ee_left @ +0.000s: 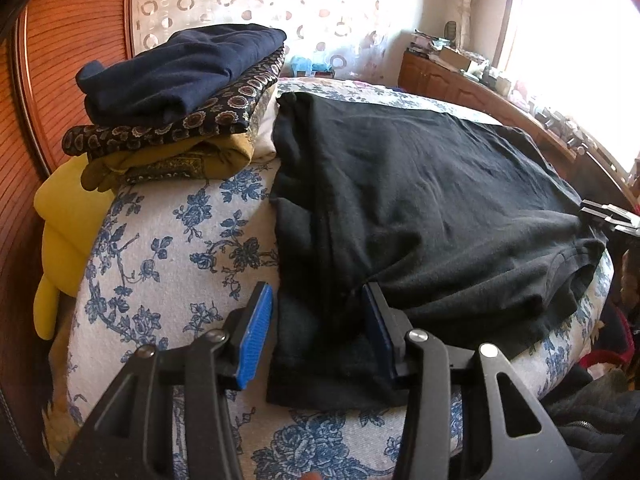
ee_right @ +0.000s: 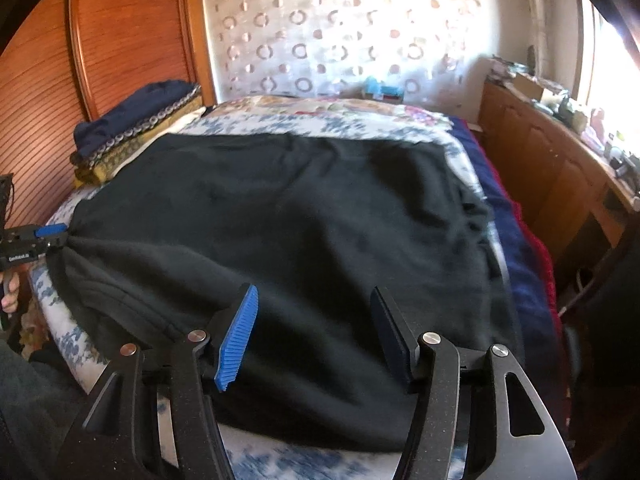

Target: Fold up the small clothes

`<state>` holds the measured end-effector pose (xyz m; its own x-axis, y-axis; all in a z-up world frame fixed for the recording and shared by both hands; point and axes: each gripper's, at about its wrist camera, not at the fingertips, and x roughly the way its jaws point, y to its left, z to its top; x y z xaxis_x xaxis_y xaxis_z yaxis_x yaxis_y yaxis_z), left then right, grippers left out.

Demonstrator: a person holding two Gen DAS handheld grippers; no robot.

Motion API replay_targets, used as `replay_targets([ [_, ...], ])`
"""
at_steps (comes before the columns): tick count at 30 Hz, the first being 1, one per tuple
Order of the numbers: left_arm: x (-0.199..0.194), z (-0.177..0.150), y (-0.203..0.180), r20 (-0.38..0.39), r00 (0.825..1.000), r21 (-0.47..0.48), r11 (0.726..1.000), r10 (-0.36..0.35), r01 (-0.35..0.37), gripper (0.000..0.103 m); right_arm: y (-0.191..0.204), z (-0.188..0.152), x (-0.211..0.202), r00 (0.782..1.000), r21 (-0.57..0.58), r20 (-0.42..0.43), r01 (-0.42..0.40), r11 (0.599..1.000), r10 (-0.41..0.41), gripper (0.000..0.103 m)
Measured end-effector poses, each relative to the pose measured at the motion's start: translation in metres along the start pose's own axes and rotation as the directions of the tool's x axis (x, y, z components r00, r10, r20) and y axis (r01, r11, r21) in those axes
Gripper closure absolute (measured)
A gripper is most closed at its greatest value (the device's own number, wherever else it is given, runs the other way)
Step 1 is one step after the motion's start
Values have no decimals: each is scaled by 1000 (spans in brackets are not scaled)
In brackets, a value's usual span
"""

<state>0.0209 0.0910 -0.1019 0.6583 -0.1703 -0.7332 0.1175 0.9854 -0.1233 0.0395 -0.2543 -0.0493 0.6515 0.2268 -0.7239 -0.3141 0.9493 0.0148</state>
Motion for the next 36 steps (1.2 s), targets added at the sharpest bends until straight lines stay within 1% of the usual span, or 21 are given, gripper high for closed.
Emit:
replay_targets([
  [5, -2, 0, 6, 5, 1000, -30, 999, -26, 27, 57, 12, -4, 24, 999, 4, -50, 18, 1000, -18, 42],
  [7, -2, 0, 6, 8, 1000, -35, 999, -28, 28, 57, 14, -5, 28, 998, 8, -57, 30, 1000, -29, 37],
  [9, -2, 0, 5, 9, 1000, -36, 999, -23, 23, 57, 18, -6, 30, 998, 10, -54, 30, 999, -30, 30],
  [12, -2, 0, 3, 9, 1000, -42, 999, -10, 10, 57, 23, -8, 30, 997, 3, -53, 48, 999, -47, 24],
  [15, -2, -1, 0, 8, 1000, -47, 999, 7, -7, 56, 29, -10, 33, 993, -17, -69, 96, 995, -97, 21],
  [17, -4, -4, -1, 18, 1000, -49, 999, 5, -4, 55, 32, -11, 32, 992, -26, -59, 112, 993, -113, 19],
  [19, -4, -5, 0, 28, 1000, -50, 999, -2, 3, 55, 32, -13, 31, 993, -21, -53, 105, 994, -106, 18],
  [22, -5, -9, -4, 50, 999, -25, 1000, 14, -12, 55, 31, -16, 30, 994, -6, -40, 106, 994, -106, 18],
  [25, -8, -14, -3, 82, 997, -64, 998, 11, -6, 55, 33, -18, 29, 993, -6, -23, 116, 993, -116, 17],
  [28, -9, -17, -4, 99, 995, -67, 998, 16, -9, 55, 33, -19, 29, 993, -5, -17, 119, 993, -120, 17],
  [34, -7, -14, -7, 76, 997, -55, 998, 26, -22, 55, 35, -19, 29, 992, -11, -18, 126, 992, -126, 17],
  [36, -7, -13, -8, 74, 997, -45, 999, 0, 3, 55, 35, -19, 29, 992, -4, -24, 125, 992, -125, 16],
])
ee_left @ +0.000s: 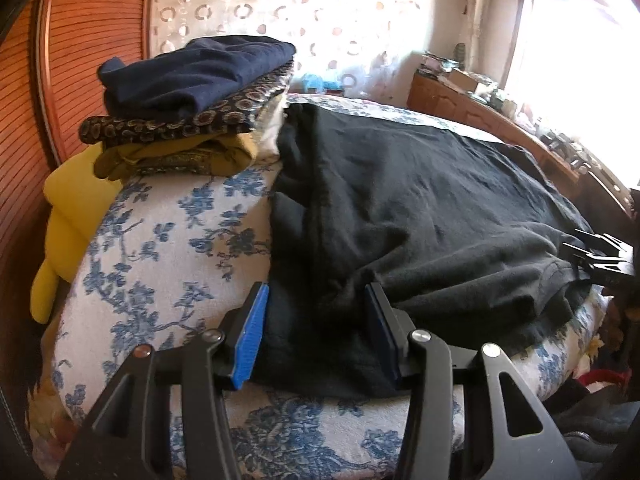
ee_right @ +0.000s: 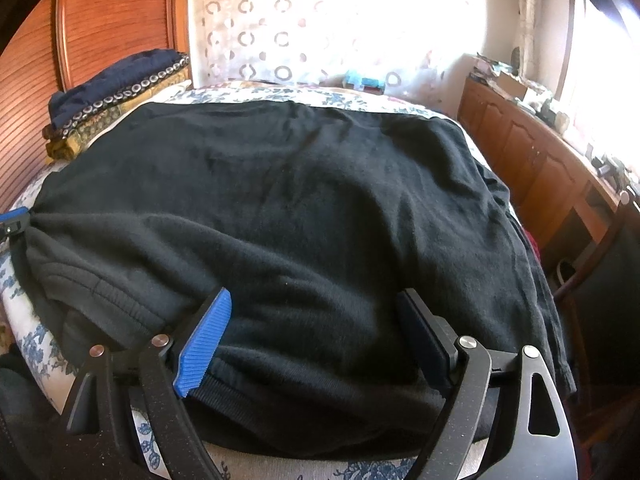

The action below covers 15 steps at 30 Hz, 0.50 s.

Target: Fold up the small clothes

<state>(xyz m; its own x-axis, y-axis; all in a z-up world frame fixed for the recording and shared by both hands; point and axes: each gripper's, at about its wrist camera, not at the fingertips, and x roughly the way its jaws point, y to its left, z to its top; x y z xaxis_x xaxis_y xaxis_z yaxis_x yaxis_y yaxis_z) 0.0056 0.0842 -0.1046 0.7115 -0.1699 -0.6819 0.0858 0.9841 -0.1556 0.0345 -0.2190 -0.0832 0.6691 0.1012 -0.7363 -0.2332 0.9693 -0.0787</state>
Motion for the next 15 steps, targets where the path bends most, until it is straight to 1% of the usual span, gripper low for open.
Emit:
replay_targets([
  [1, 0, 0, -2, -2, 1000, 4, 1000, -13, 13, 63, -1, 0, 0, 1000, 4, 0, -2, 1000, 2, 16],
  [3, 1, 2, -5, -4, 1000, 19, 1000, -17, 17, 72, -1, -1, 0, 1000, 2, 5, -4, 1000, 4, 16],
  [4, 3, 3, -5, -6, 1000, 24, 999, -21, 22, 83, -1, -2, 0, 1000, 1, 9, -5, 1000, 5, 16],
  [5, 3, 4, -5, -7, 1000, 21, 999, -29, 30, 90, -1, -2, 0, 1000, 0, 10, -7, 1000, 7, 16],
  [6, 3, 5, -5, -8, 999, 17, 999, -47, 47, 92, -1, -2, 0, 1000, -2, 12, -8, 1000, 8, 16],
  [8, 1, 7, -7, 4, 998, 26, 998, -56, 56, 94, -2, -3, 0, 1000, -7, 14, -11, 1000, 11, 16],
  [13, -16, 18, -15, 75, 994, 34, 996, -80, 78, 95, -3, -2, 0, 1000, -19, 8, -24, 1000, 24, 16],
  [15, -23, 24, -18, 101, 990, 35, 995, -96, 93, 95, -4, -1, 1, 1000, -21, 4, -30, 999, 30, 13],
])
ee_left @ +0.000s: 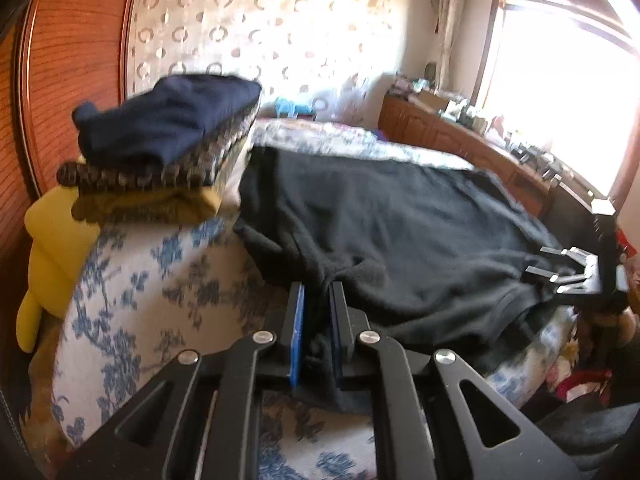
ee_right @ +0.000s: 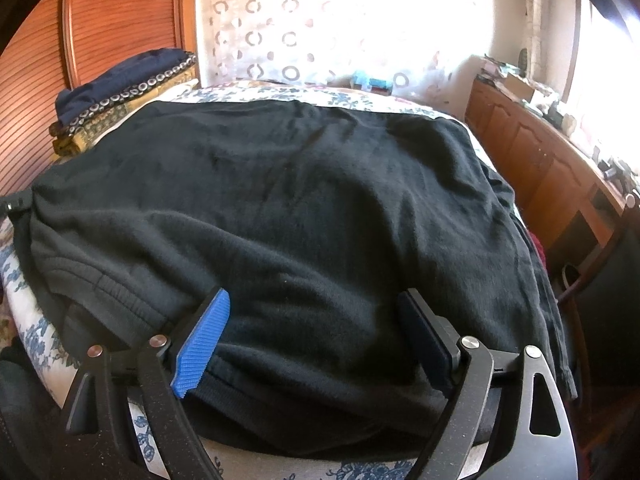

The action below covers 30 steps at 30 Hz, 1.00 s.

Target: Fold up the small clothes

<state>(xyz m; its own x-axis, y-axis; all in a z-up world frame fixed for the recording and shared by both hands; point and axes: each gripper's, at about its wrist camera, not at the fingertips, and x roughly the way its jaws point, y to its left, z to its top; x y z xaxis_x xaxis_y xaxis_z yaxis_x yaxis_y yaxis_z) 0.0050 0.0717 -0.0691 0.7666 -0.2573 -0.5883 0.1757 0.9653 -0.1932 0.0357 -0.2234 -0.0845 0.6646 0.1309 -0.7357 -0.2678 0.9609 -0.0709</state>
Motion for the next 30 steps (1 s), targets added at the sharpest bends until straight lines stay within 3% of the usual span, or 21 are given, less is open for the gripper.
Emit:
replay_targets([
  [9, -4, 51, -34, 75, 993, 64, 994, -93, 88, 95, -9, -3, -4, 999, 21, 24, -31, 999, 30, 11],
  [15, 1, 88, -85, 99, 979, 163, 974, -177, 160, 96, -41, -3, -38, 992, 85, 115, -54, 995, 44, 11],
  [23, 27, 131, -165, 43, 950, 286, 915, -309, 285, 96, -96, -11, -79, 985, 157, 171, 2, 988, -29, 17],
  [30, 29, 156, -238, -27, 908, 371, 839, -418, 397, 96, -131, -19, -104, 976, 225, 204, 33, 974, -80, 19],
])
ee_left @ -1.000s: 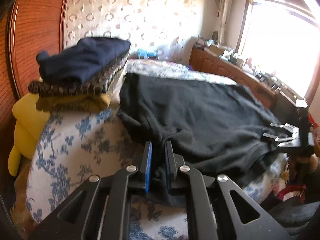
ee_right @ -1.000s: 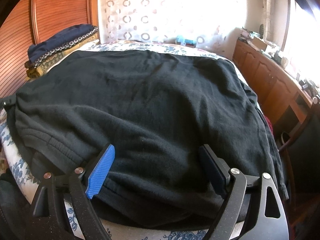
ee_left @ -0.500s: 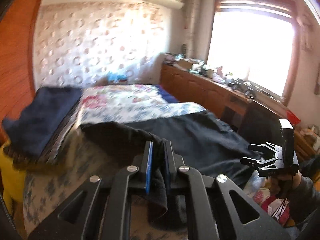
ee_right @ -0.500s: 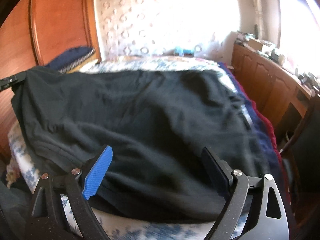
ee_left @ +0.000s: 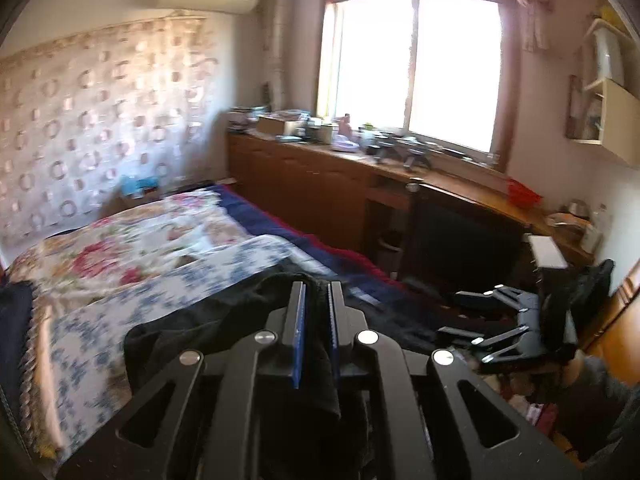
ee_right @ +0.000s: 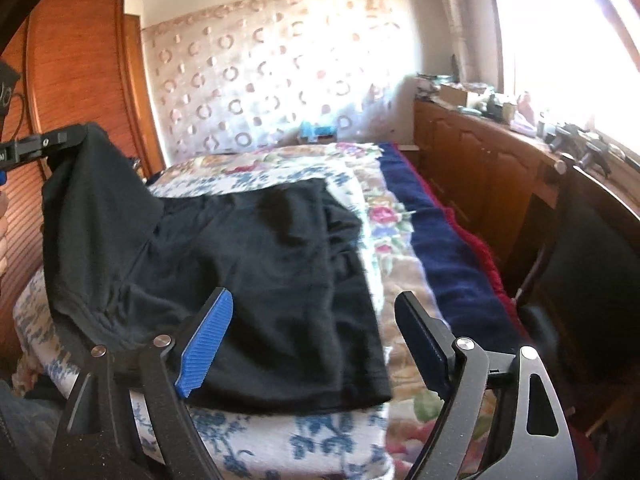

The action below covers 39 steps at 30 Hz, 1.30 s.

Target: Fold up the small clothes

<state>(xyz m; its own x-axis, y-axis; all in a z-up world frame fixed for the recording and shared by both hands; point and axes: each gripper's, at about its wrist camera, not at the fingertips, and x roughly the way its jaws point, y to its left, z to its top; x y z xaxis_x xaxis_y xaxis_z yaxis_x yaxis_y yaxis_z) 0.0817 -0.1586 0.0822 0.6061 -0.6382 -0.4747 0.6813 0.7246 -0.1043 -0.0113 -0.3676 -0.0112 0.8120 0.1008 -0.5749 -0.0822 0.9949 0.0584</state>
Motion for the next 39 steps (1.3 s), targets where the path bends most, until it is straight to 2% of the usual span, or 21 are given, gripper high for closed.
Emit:
replay_targets([
  [2, 8, 5, -12, -29, 999, -6, 999, -41, 41, 94, -5, 0, -4, 1000, 6, 1, 2, 1000, -2, 19],
  [4, 17, 5, -18, -67, 996, 2, 999, -53, 53, 91, -7, -1, -7, 1000, 5, -1, 6, 1000, -6, 19],
  [11, 22, -17, -14, -130, 991, 20, 999, -32, 35, 86, -10, -3, -2, 1000, 6, -15, 4, 1000, -4, 19],
  [20, -6, -47, 24, -121, 989, -19, 996, 83, -86, 85, 7, 7, 14, 999, -23, -25, -40, 999, 39, 19],
  [28, -37, -78, 70, -110, 974, -90, 974, 195, -206, 85, 48, 24, 28, 993, -110, -34, -113, 987, 110, 19],
  [33, -55, -93, 95, -109, 963, -132, 957, 246, -259, 85, 86, 33, 48, 980, -165, -62, -195, 967, 187, 19],
  [39, -78, -101, 112, -89, 949, -148, 938, 302, -313, 85, 142, 36, 79, 948, -229, -132, -313, 922, 289, 19],
])
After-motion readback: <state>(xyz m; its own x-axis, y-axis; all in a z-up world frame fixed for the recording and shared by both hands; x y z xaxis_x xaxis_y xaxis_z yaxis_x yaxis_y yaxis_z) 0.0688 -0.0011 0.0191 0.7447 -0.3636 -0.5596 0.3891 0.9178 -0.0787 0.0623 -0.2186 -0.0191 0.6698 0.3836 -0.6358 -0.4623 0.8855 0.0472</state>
